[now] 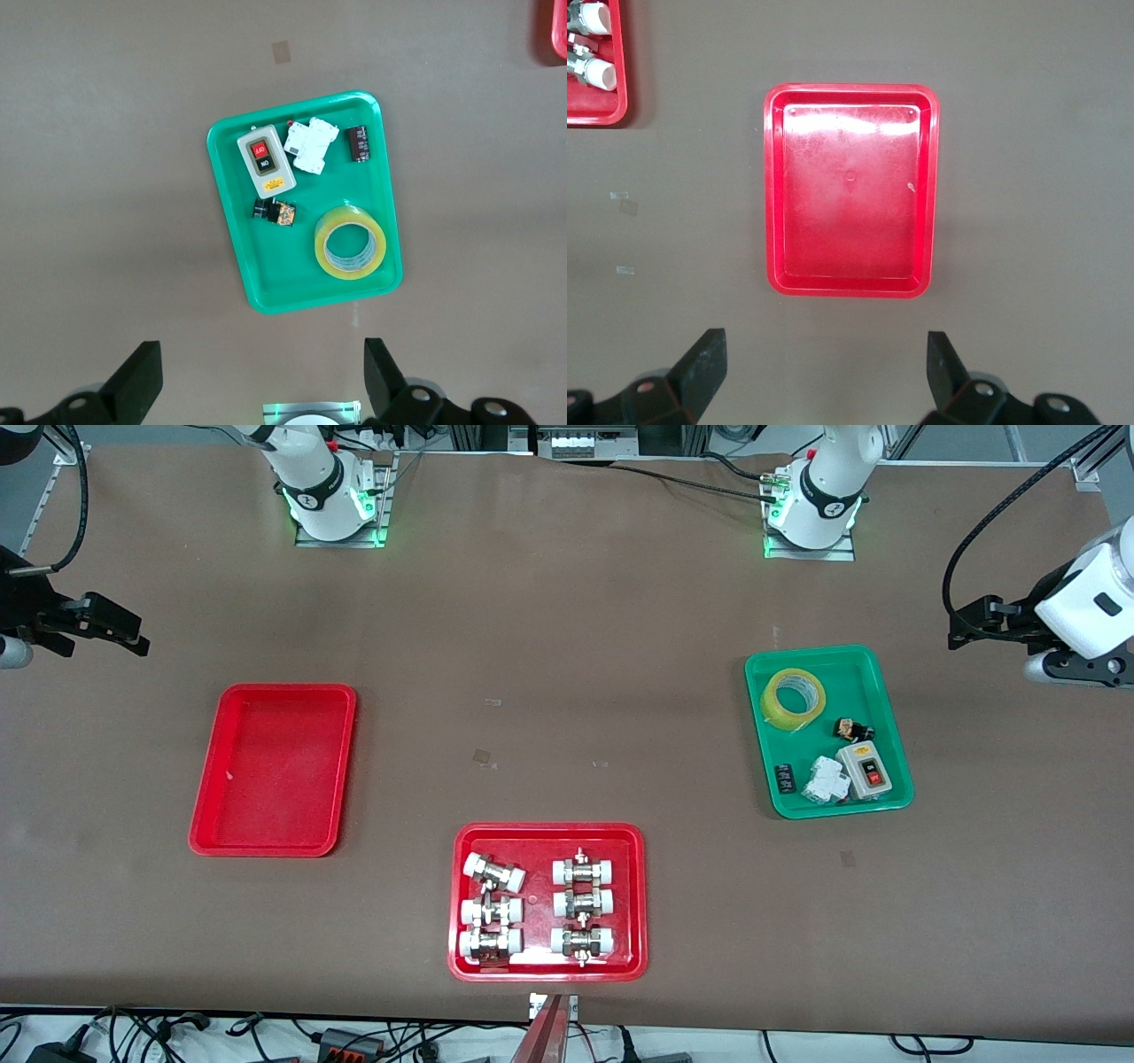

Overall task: Left arm passes tape to right arm into tray
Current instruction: 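Move the left gripper toward the tape roll in the green tray, then lower the left gripper into the tape roll's hole and grasp it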

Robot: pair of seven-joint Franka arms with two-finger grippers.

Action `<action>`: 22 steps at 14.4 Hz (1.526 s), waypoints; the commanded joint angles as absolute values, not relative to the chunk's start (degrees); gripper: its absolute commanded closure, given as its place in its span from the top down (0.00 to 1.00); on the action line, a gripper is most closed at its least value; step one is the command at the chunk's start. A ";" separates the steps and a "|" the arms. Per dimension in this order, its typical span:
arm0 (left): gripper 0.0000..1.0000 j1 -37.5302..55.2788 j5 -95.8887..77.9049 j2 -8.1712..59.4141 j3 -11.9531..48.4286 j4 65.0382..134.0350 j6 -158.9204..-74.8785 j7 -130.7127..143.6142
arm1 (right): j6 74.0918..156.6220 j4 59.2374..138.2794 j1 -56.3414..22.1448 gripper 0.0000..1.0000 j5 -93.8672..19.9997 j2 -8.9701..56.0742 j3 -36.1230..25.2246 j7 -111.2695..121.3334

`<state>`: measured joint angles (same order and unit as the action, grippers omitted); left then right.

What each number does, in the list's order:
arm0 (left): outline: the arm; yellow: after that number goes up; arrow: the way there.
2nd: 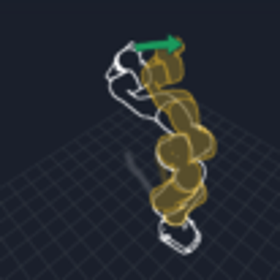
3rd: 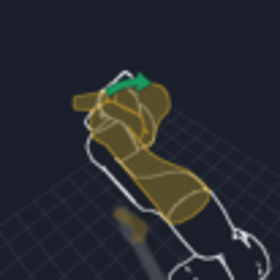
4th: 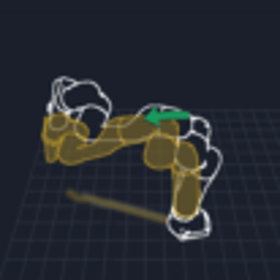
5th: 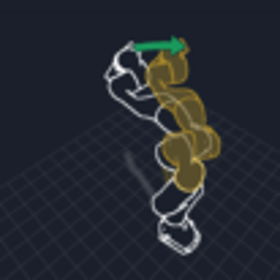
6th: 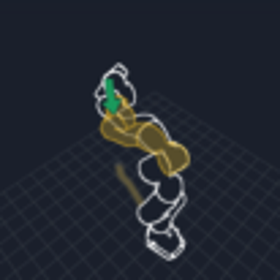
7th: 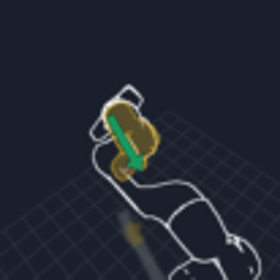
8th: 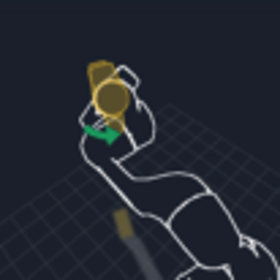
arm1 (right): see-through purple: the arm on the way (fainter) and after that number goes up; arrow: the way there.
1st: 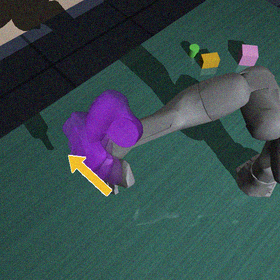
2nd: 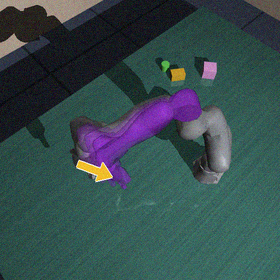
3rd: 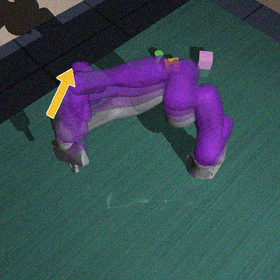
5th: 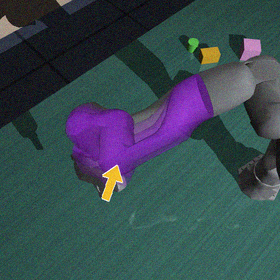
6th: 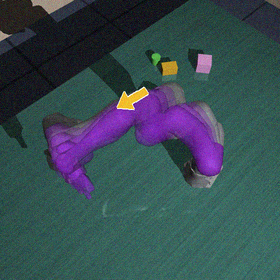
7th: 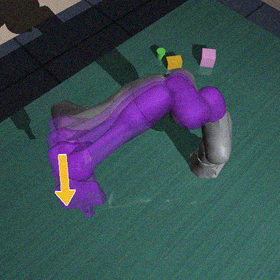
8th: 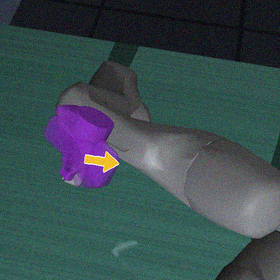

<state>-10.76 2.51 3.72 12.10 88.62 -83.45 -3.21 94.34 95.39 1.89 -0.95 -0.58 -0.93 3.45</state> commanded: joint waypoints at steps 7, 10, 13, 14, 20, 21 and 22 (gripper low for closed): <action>1.00 -11.34 3.16 4.48 12.83 88.07 -81.75 -4.66 | 94.31 97.12 2.90 1.00 -1.32 -2.64 -0.09 4.31; 1.00 -10.90 3.25 6.41 13.18 88.07 -78.84 -4.57 | 94.31 97.12 2.90 1.00 -1.05 -1.85 0.00 4.39; 1.00 -11.78 3.16 7.99 13.18 89.99 -78.49 -5.18 | 94.22 97.12 2.81 1.00 -0.97 -1.76 0.00 4.48; 1.00 -11.78 3.16 8.00 13.10 91.22 -77.62 -5.19 | 94.31 97.12 2.81 1.00 -0.79 -1.76 0.09 4.48; 1.00 -13.19 2.99 12.03 13.18 106.92 -93.73 -4.66 | 94.83 96.94 3.08 1.00 -0.79 -1.41 0.00 4.48; 1.00 -13.01 2.90 11.52 13.62 110.44 -96.13 -4.48 | 94.83 96.94 3.08 1.00 -0.79 -1.41 0.00 4.48; 1.00 -13.18 2.81 11.43 15.02 112.57 -96.59 -4.31 | 94.75 96.94 2.99 1.00 -0.79 -1.49 0.00 4.48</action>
